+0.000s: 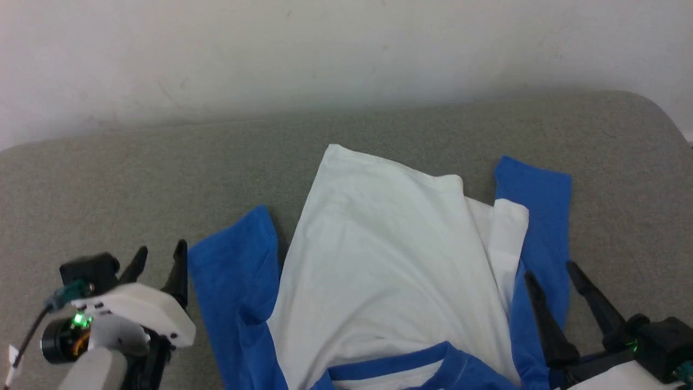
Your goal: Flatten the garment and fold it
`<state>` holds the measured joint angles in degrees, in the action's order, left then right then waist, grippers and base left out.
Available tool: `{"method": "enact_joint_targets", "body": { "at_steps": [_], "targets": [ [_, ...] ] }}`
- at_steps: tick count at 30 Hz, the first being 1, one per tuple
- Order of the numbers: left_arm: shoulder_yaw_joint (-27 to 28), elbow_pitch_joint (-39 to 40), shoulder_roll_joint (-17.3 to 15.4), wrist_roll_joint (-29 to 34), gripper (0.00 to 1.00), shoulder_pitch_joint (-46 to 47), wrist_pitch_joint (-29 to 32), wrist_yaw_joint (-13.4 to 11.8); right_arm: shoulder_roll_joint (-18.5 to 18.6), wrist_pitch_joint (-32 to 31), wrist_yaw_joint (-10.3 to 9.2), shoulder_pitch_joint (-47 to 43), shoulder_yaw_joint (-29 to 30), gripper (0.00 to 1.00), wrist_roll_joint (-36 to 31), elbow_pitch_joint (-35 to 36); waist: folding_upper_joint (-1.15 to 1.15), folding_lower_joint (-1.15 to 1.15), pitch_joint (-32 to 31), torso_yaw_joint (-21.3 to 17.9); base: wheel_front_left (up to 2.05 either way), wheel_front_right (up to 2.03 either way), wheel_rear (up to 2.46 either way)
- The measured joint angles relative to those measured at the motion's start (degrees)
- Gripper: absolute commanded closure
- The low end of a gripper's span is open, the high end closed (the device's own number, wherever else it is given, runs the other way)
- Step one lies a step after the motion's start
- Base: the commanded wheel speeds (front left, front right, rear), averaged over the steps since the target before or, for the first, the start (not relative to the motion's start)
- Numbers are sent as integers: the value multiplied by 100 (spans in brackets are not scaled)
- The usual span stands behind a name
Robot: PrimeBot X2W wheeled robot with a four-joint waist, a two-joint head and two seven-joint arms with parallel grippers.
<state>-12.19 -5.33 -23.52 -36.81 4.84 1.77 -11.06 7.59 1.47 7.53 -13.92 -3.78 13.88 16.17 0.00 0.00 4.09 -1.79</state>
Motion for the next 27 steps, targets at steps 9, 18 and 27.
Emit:
{"method": "enact_joint_targets", "body": {
  "at_steps": [9, 18, 27],
  "targets": [
    [-318, -1368, -330, -186, 0, 1462, 1558, 364, -75, 11, 0, 369, 104, 0, -73, 104, 0, 1, 625, -205, 0, 0, 0],
    [-694, -1829, -775, -387, 4, 2034, 3247, 748, -146, 67, 0, 458, 99, 0, -56, -108, 0, -1, 989, -485, 0, 0, 0],
    [-828, -1648, -737, -428, 100, 2064, 3385, 705, -165, 58, 0, 544, 261, 0, -30, -223, 0, 0, 899, -514, 0, 0, 0]
  ]
}}
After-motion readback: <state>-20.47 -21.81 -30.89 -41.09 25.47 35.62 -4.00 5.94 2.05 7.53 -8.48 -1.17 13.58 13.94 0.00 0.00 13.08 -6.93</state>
